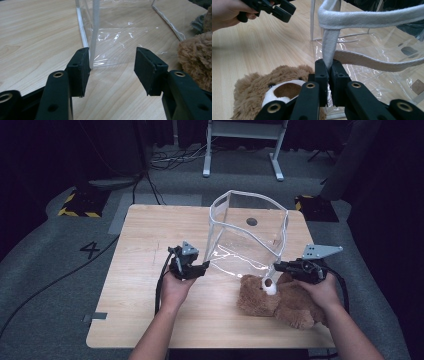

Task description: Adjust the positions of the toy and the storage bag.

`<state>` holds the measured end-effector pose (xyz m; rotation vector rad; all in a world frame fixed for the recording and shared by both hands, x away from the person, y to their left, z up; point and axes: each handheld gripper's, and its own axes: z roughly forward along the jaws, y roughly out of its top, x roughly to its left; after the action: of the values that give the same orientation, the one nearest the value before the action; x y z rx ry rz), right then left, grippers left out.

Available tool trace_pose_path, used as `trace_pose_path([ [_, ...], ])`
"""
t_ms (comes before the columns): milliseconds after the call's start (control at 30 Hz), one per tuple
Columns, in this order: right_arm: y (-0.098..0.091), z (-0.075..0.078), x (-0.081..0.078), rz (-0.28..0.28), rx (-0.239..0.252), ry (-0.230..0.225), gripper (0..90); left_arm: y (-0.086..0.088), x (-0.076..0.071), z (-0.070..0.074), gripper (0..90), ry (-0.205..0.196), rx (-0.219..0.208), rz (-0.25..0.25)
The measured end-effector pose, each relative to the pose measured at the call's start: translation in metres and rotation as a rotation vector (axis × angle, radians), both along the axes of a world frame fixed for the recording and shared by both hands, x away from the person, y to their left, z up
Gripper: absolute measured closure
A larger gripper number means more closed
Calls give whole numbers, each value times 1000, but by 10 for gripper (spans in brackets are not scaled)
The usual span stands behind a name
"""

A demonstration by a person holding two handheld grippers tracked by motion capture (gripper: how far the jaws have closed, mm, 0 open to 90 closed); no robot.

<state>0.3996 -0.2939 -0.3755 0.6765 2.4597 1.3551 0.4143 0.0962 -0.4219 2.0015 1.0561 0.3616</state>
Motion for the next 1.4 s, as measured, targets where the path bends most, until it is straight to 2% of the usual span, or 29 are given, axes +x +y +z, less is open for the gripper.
trace_pose_path([
  [167, 1, 1, 0, -19, -10, 11, 722, -1, 19, 0, 469, -1, 13, 6],
  [200, 1, 1, 0, -25, -11, 9, 693, -1, 22, -1, 469, 4, 4, 14],
  [433, -4, 4, -2, -39, 7, 26, 612, 0, 40, -1, 478, 12, -14, 9],
  [567, -9, 3, -2, -84, 6, 57, 588, -5, 49, -2, 494, 5, -3, -12],
  [667, -6, 3, -4, -96, -20, 57, 593, -8, 53, -4, 555, 22, 0, -22],
  [767, -3, 3, -5, -109, -41, 61, 596, -10, 54, -4, 689, 18, 13, -15],
  [800, 0, 2, -5, -117, -51, 64, 596, -13, 53, -4, 767, 0, 26, -39],
  [833, 0, 2, -5, -117, -51, 64, 596, -13, 53, -4, 831, 0, 26, -39],
  [867, 2, 3, -4, -126, -59, 66, 600, -20, 50, -2, 859, -25, 83, -37],
  [900, 2, 3, -4, -127, -63, 65, 601, -20, 50, -2, 867, -25, 83, -37],
  [933, 3, 4, -4, -132, -63, 68, 604, -24, 47, -1, 871, -28, 106, -33],
  [1000, 5, 5, -3, -137, -75, 72, 626, -23, 45, 0, 874, -25, 107, -43],
  [1133, 11, 10, -3, -144, -114, 56, 767, -14, 30, 0, 874, -36, 105, -52],
  [1167, 11, 10, -3, -144, -114, 56, 767, -14, 30, 0, 875, -36, 105, -52],
  [1200, 15, 13, -3, -158, -134, 39, 824, -7, 19, 0, 874, -43, 108, -54],
  [1233, 18, 14, -2, -165, -140, 34, 827, -7, 19, 0, 874, -43, 108, -54],
  [1267, 20, 14, -1, -166, -148, 34, 827, 1, 6, 0, 874, -47, 108, -44],
  [1367, 30, 14, 5, -172, -170, 36, 815, 14, -14, 0, 874, -56, 111, -37],
  [1400, 35, 14, 7, -168, -176, 37, 803, 14, -14, 0, 874, -56, 111, -37],
])
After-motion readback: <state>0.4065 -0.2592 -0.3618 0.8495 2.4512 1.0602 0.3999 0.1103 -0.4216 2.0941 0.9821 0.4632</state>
